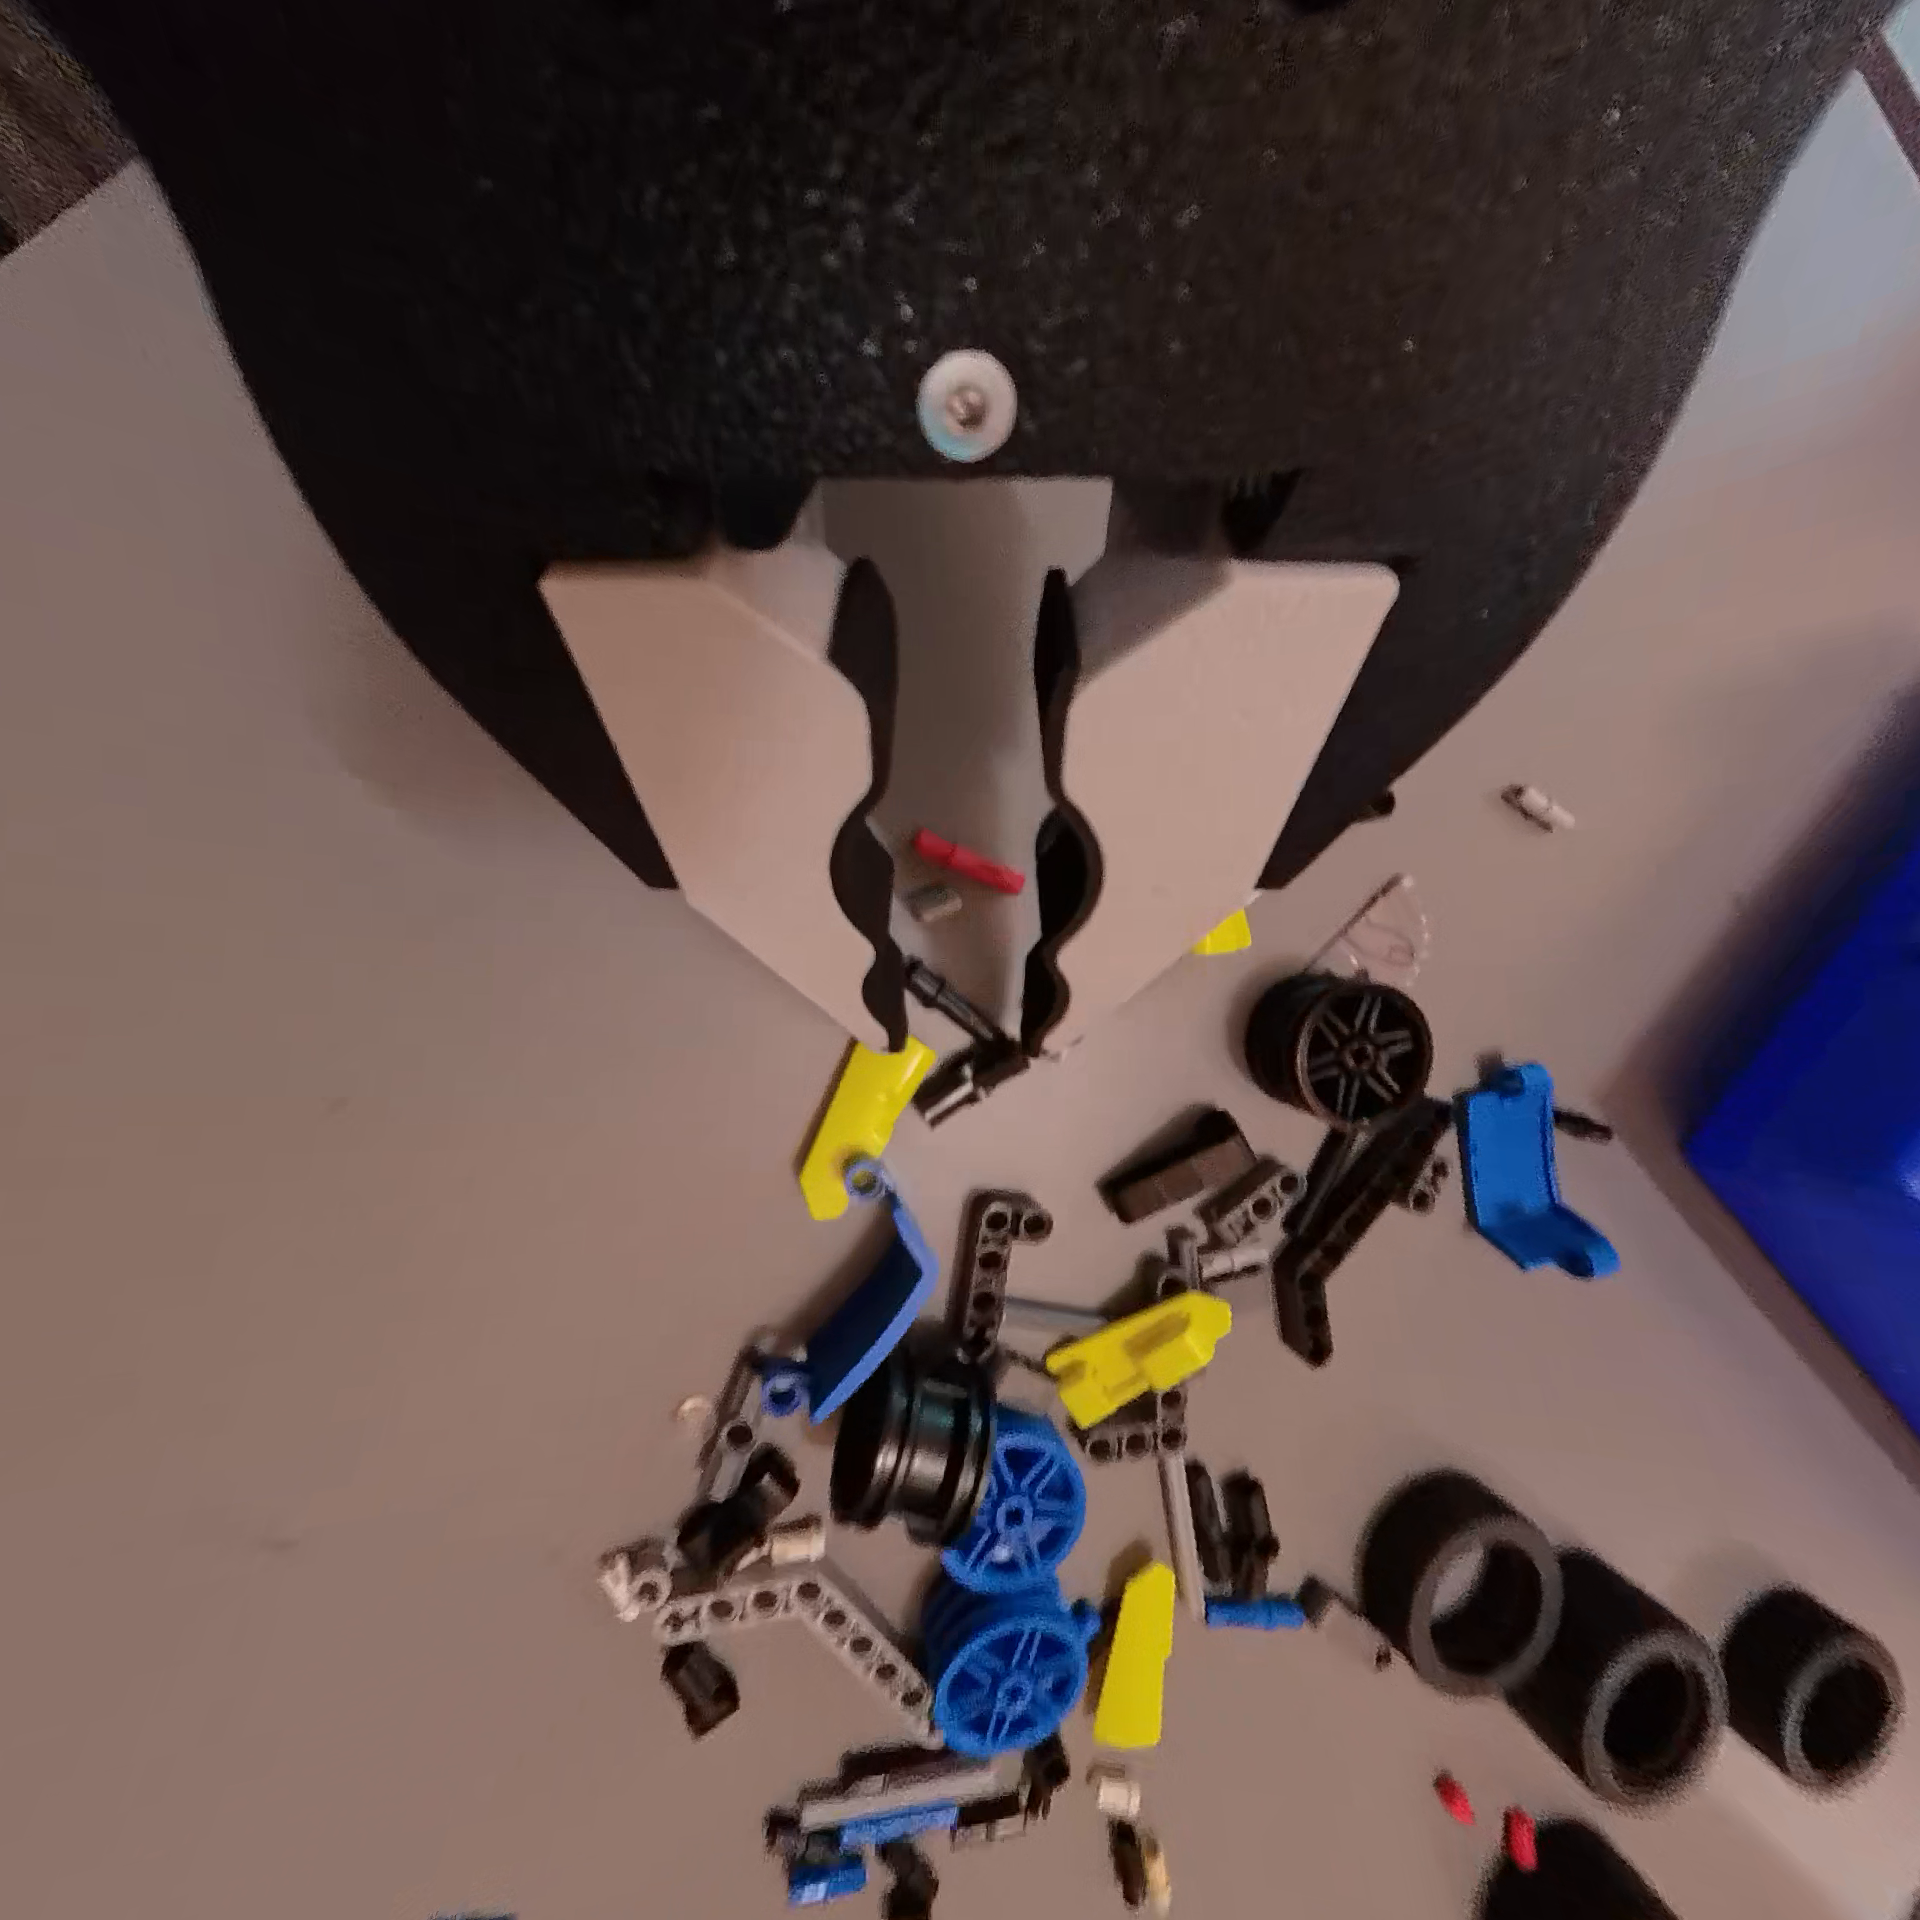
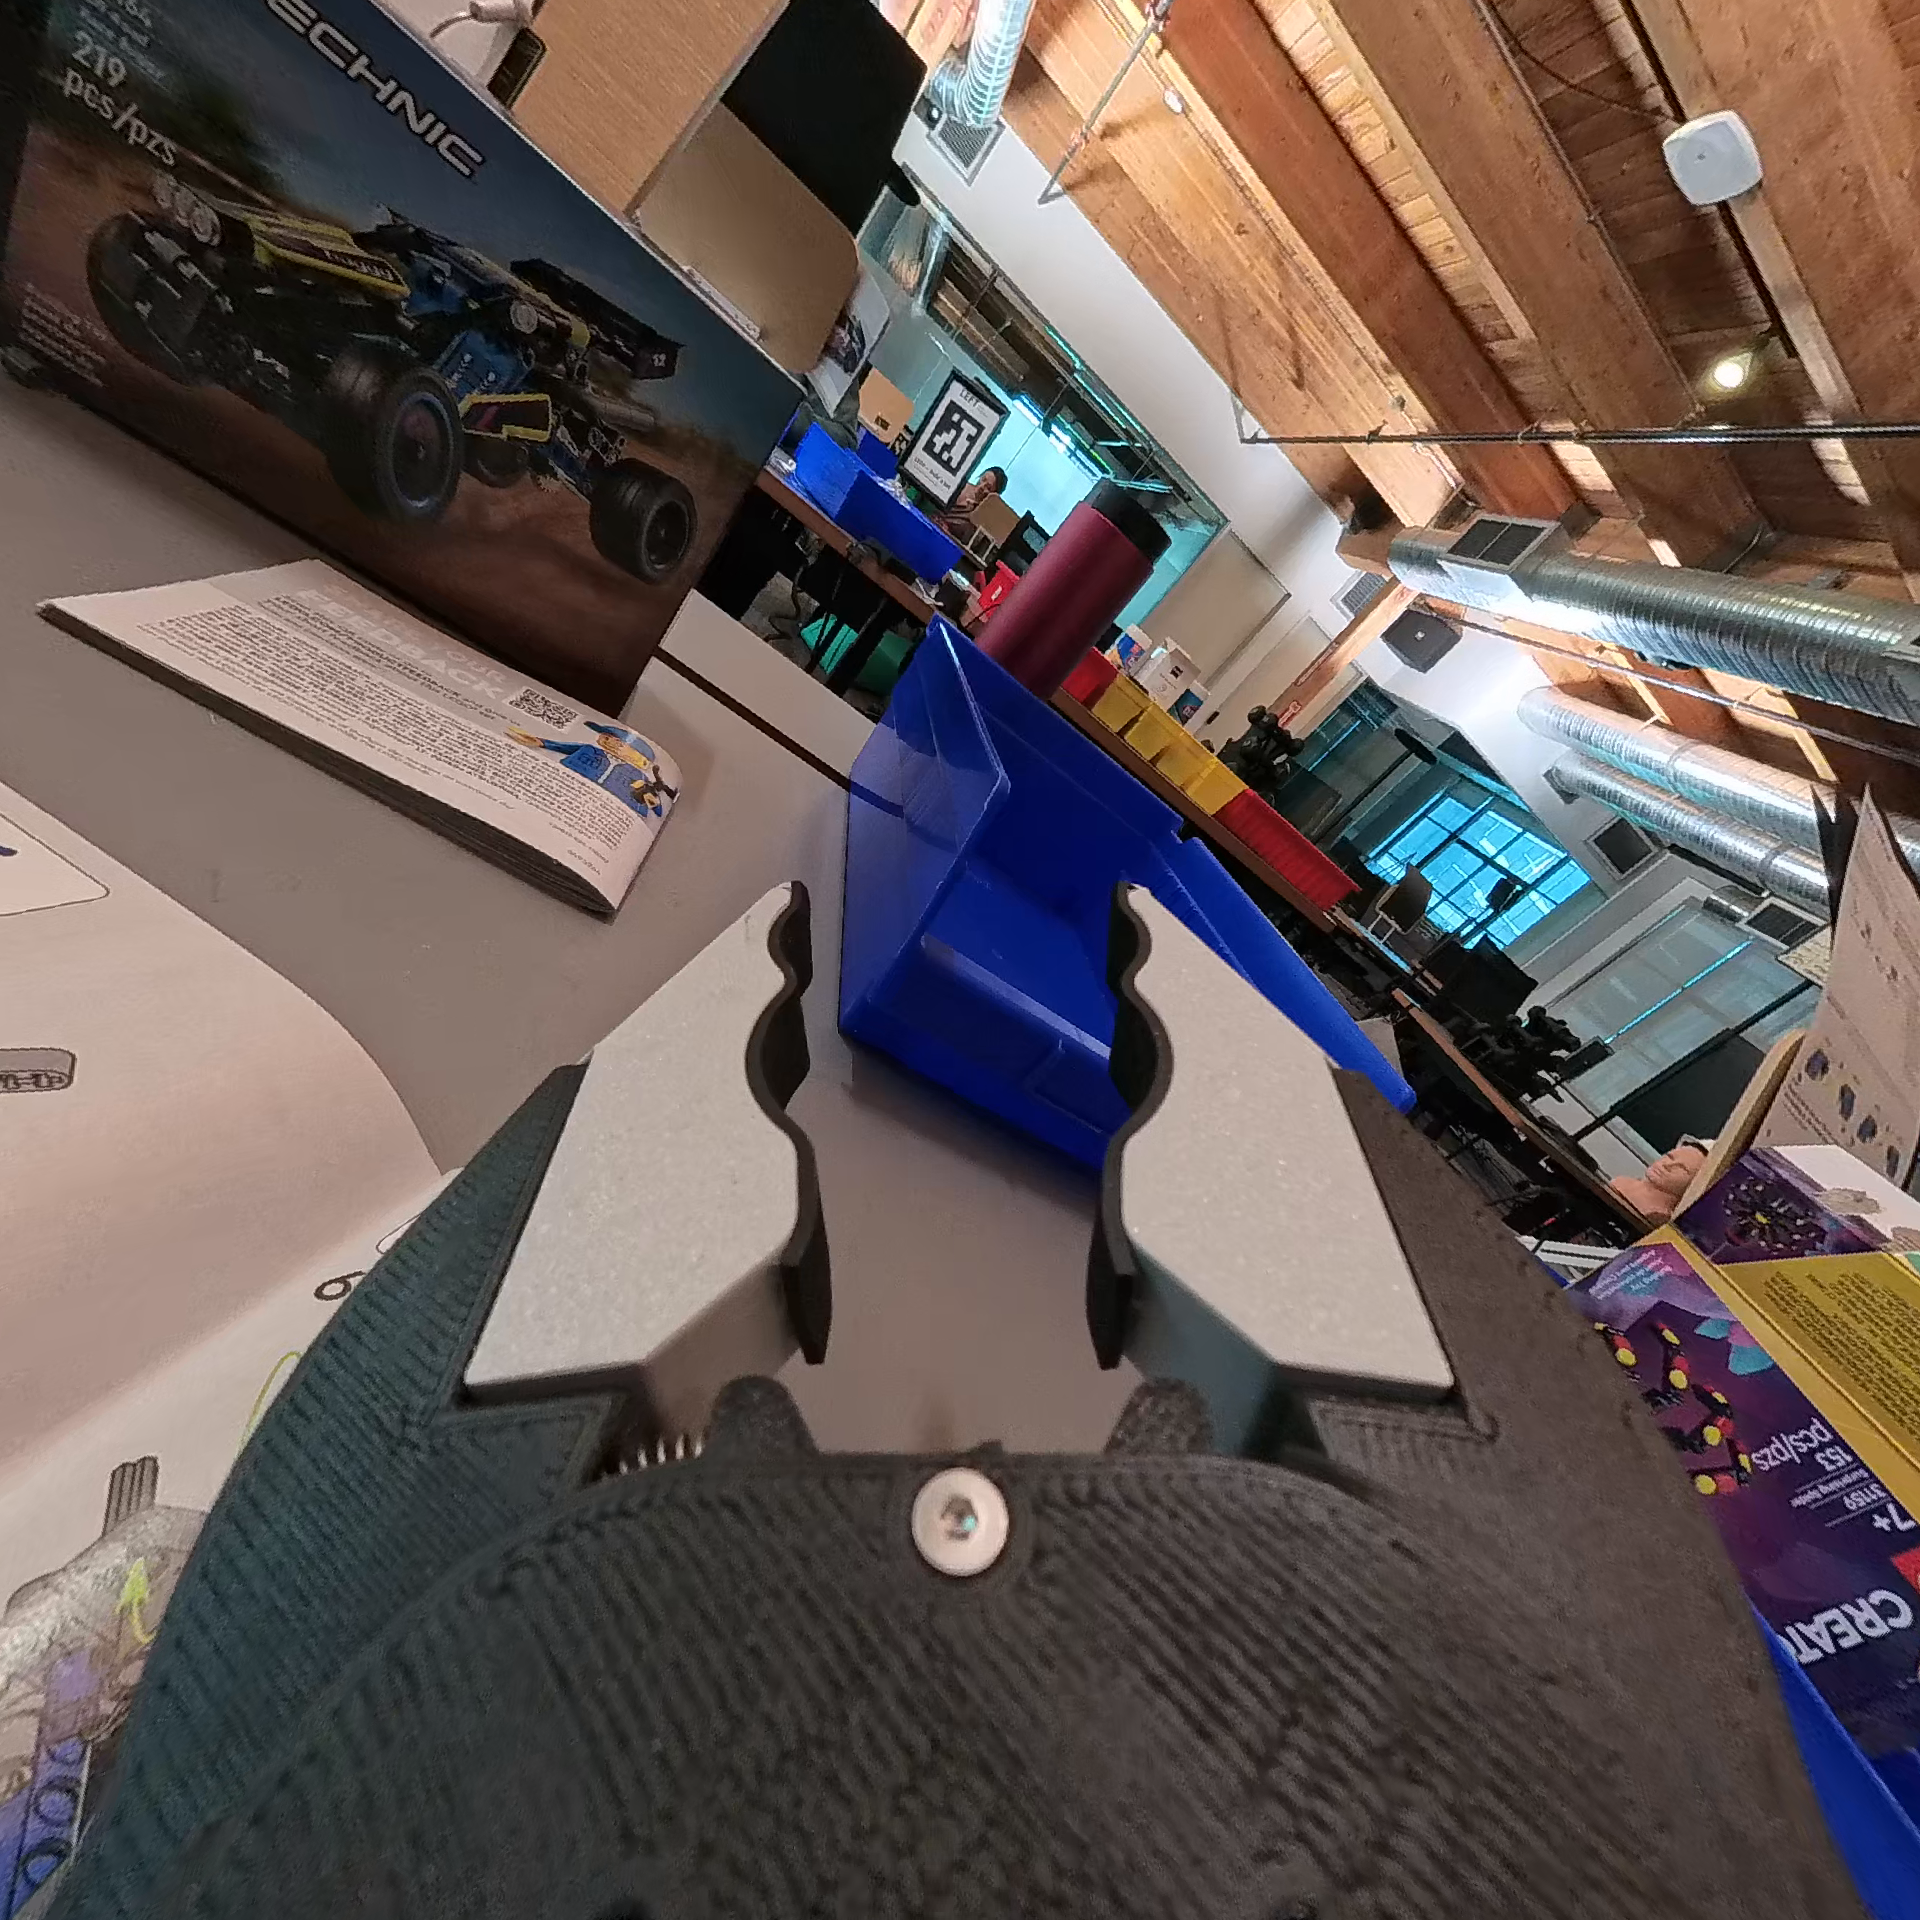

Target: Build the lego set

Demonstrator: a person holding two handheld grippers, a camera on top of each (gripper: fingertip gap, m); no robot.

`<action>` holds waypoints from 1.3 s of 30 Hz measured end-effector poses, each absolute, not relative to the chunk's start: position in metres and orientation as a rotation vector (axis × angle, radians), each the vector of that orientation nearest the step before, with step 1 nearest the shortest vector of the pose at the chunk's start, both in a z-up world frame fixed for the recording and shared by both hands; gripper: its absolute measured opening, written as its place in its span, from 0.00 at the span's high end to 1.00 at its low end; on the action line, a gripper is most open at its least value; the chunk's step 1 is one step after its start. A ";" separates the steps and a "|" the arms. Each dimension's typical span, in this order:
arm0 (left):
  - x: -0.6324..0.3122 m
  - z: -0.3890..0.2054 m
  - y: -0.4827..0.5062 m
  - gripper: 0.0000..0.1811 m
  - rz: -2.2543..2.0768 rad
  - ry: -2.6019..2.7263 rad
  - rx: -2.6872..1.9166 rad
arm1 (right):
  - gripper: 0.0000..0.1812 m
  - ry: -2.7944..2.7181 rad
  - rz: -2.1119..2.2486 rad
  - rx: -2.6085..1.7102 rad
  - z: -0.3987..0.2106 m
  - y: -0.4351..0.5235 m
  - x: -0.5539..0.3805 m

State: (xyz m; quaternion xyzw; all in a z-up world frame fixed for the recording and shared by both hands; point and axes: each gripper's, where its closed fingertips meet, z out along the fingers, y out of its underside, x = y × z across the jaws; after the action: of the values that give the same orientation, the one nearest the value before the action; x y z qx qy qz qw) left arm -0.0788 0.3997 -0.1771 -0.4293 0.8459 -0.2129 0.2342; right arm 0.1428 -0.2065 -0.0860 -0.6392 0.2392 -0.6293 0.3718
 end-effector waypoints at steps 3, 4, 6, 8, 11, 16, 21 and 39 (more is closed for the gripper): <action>-0.065 -0.164 0.394 0.91 -0.667 2.257 -1.148 | 0.69 0.614 -1.614 -1.638 -0.086 -0.207 0.143; -0.060 -0.161 0.393 0.91 -0.700 2.225 -1.159 | 0.69 0.614 -1.614 -1.638 -0.086 -0.207 0.143; -0.048 -0.154 0.393 0.92 -0.745 2.156 -1.210 | 0.69 0.615 -1.614 -1.639 -0.086 -0.207 0.143; -0.041 -0.145 0.369 0.91 -0.852 2.172 -1.160 | 0.69 0.616 -1.615 -1.641 -0.086 -0.207 0.143; -0.037 -0.148 0.332 0.91 -0.840 2.297 -0.977 | 0.69 0.618 -1.616 -1.641 -0.086 -0.207 0.143; -0.024 -0.173 0.319 0.91 -0.675 2.427 -0.918 | 0.69 0.617 -1.614 -1.647 -0.087 -0.207 0.143; -0.021 -0.173 0.307 0.97 -0.696 2.449 -0.939 | 0.69 0.628 -1.613 -1.629 -0.085 -0.208 0.143; -0.039 -0.144 0.044 0.97 -1.257 2.508 -0.736 | 0.77 0.387 -1.563 -1.873 -0.069 -0.212 0.126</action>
State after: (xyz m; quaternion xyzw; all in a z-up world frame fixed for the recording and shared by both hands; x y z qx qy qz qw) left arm -0.0389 0.0436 -0.1442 -0.2518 0.8585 -0.4302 0.1203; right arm 0.1259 -0.2122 -0.0693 -0.7161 0.1478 -0.5974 0.3294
